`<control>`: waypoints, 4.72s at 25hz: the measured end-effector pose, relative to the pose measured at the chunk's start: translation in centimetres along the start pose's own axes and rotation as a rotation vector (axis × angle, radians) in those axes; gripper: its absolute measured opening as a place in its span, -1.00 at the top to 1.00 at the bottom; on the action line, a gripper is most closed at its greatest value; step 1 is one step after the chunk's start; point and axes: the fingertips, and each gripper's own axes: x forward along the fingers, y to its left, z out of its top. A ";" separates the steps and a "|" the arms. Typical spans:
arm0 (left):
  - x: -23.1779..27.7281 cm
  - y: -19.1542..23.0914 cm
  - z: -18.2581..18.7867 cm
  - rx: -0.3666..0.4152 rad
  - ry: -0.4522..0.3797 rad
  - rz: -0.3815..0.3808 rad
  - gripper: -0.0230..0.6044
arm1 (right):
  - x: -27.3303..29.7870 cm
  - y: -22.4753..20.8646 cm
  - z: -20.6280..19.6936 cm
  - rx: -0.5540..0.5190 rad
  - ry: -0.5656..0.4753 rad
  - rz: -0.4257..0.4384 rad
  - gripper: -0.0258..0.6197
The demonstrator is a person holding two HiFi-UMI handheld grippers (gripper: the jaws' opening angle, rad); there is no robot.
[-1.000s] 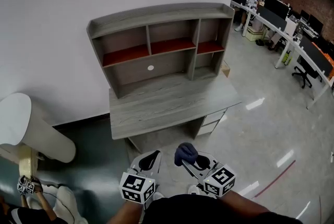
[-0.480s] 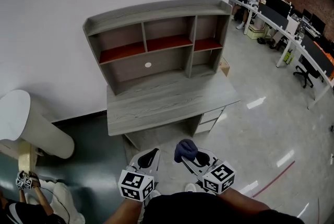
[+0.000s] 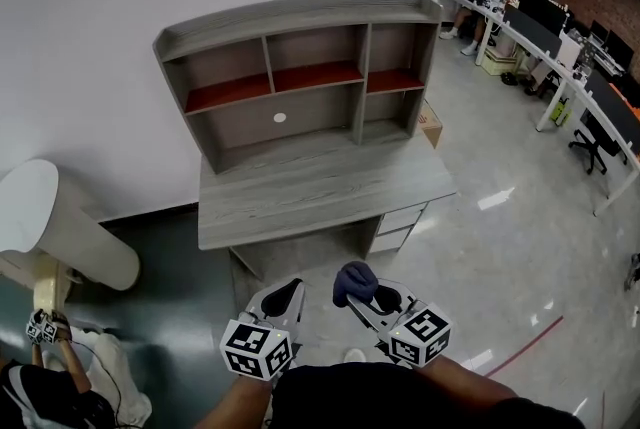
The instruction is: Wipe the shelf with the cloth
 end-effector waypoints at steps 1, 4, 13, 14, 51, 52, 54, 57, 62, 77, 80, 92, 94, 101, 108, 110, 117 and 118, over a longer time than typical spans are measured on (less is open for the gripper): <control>0.2 0.0 0.0 -0.022 -0.003 0.010 0.89 | -0.3 -0.3 0.0 0.003 -0.001 0.005 0.50; 0.7 -0.3 -0.1 -0.039 -0.011 0.044 0.90 | -1.1 -1.4 -0.2 0.014 -0.001 0.015 0.50; 1.2 -2.1 -0.7 0.012 0.005 0.093 0.90 | -2.1 -3.0 -1.1 0.037 0.005 0.038 0.50; 1.2 -1.9 -0.9 0.014 0.010 0.099 0.90 | -1.9 -3.0 -1.1 0.039 0.007 0.043 0.50; 17.6 22.5 8.2 0.040 0.033 -0.014 0.90 | 23.1 -15.7 7.7 0.021 0.056 -0.125 0.50; 17.8 22.9 8.3 0.038 0.035 -0.015 0.90 | 23.4 -15.8 7.9 0.017 0.058 -0.125 0.50; 18.3 23.3 8.4 0.032 0.036 -0.021 0.89 | 23.7 -16.1 8.0 0.014 0.066 -0.129 0.50; 19.3 23.6 8.4 0.030 0.041 -0.029 0.90 | 24.0 -17.5 8.1 0.022 0.068 -0.146 0.50; 21.4 23.5 8.4 0.030 0.055 -0.023 0.90 | 24.8 -19.7 8.7 0.025 0.058 -0.133 0.50; 30.5 25.1 13.6 0.012 0.002 0.157 0.90 | 29.1 -29.5 14.3 -0.070 0.045 0.056 0.50; 31.5 25.6 14.2 0.002 -0.006 0.209 0.90 | 29.5 -31.0 15.1 -0.092 0.041 0.096 0.50; 32.9 25.8 15.0 -0.005 -0.012 0.307 0.90 | 31.2 -33.5 17.6 -0.134 0.007 0.175 0.49; 32.9 26.5 15.3 -0.002 -0.013 0.300 0.89 | 31.7 -33.2 18.2 -0.144 -0.006 0.166 0.49; 32.2 28.9 16.6 0.033 0.000 0.229 0.90 | 34.1 -31.9 20.3 -0.201 -0.065 0.088 0.49; 31.6 29.8 16.7 0.054 0.014 0.159 0.90 | 36.6 -31.5 23.5 -0.249 -0.128 0.014 0.49; 31.4 29.7 16.9 0.063 0.010 0.143 0.89 | 37.3 -31.6 25.0 -0.273 -0.153 -0.009 0.49; 29.9 30.2 16.6 0.070 0.008 0.133 0.90 | 40.8 -31.9 29.4 -0.365 -0.197 -0.064 0.49; 29.7 30.4 16.6 0.070 0.005 0.137 0.90 | 41.4 -32.1 29.9 -0.381 -0.198 -0.078 0.49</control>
